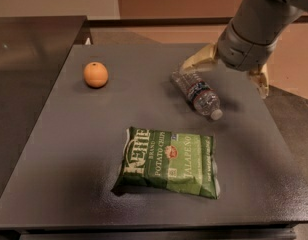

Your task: Place water bottle upright

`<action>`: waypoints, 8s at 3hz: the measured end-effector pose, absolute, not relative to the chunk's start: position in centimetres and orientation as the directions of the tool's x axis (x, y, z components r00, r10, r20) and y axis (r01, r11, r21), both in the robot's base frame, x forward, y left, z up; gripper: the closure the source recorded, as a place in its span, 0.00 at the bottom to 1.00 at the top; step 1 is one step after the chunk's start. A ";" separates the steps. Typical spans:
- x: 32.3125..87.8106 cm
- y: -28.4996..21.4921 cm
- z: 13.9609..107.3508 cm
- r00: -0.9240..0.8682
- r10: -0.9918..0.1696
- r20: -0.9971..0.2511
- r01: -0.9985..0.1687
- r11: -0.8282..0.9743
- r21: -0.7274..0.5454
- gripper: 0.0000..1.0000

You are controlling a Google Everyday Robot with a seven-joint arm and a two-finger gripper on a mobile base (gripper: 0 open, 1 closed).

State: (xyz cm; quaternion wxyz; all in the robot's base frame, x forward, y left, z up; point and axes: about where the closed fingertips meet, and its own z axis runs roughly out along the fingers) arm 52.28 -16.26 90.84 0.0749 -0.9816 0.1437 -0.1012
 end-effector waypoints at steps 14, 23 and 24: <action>52.9 -0.1 100.7 0.330 -0.757 -0.564 -0.942 -0.229 -0.244 1.00; 59.6 -9.3 97.3 -0.137 -0.121 -0.983 -0.972 0.208 0.110 1.00; 59.7 -9.6 96.7 -0.134 -0.097 -0.986 -0.974 0.196 0.113 1.00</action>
Offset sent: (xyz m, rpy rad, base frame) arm 0.0223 0.0261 -0.0629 -0.2327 0.1083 0.3662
